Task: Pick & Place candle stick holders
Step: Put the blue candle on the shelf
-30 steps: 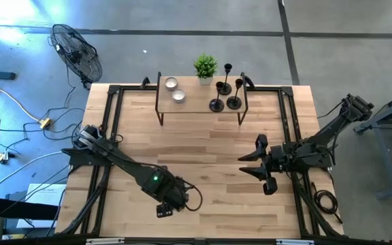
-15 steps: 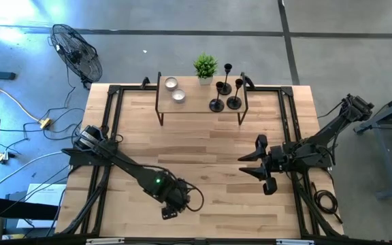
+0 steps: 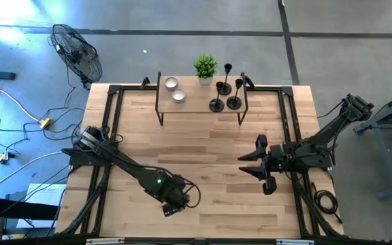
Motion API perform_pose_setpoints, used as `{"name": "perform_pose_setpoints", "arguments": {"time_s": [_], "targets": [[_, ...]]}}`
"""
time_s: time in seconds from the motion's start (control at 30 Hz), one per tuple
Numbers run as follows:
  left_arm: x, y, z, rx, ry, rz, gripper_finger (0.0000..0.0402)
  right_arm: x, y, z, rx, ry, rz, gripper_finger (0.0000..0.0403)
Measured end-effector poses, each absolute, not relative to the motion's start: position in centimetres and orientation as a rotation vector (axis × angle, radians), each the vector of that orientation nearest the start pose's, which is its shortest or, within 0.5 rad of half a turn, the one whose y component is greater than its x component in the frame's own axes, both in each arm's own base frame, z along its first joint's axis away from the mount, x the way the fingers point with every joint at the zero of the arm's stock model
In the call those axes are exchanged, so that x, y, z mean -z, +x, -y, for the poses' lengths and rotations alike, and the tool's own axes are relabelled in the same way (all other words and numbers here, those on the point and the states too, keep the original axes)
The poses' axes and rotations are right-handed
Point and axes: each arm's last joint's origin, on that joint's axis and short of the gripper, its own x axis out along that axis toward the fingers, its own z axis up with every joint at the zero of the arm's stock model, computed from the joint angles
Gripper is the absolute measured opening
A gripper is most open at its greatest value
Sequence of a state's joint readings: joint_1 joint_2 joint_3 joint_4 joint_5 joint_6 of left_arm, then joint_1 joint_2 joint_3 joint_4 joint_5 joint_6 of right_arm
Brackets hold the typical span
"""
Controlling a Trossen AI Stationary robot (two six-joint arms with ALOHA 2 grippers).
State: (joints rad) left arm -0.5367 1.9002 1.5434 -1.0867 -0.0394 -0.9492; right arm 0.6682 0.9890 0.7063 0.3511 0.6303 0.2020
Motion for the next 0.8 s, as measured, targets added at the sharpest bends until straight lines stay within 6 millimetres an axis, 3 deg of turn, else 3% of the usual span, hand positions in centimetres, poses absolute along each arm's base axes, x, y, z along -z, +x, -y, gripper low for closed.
{"name": "perform_pose_setpoints", "arguments": {"time_s": [0.13, 0.4, 0.8], "targets": [[-22.4, 31.5, 18.6, -0.313, -0.371, -1.42, 0.0388, -32.0, 18.2, -12.1, -0.008, 0.261, 0.055, 0.0139], [-18.7, 30.9, 18.4, -0.326, -0.472, -1.452, 0.0388, -32.1, 18.2, -12.0, 0.017, 0.315, 0.066, 0.0139], [-18.5, 31.4, 18.6, -0.268, -0.45, -1.397, 0.0388, -32.1, 18.2, -11.9, 0.031, 0.365, 0.068, 0.0139]]}}
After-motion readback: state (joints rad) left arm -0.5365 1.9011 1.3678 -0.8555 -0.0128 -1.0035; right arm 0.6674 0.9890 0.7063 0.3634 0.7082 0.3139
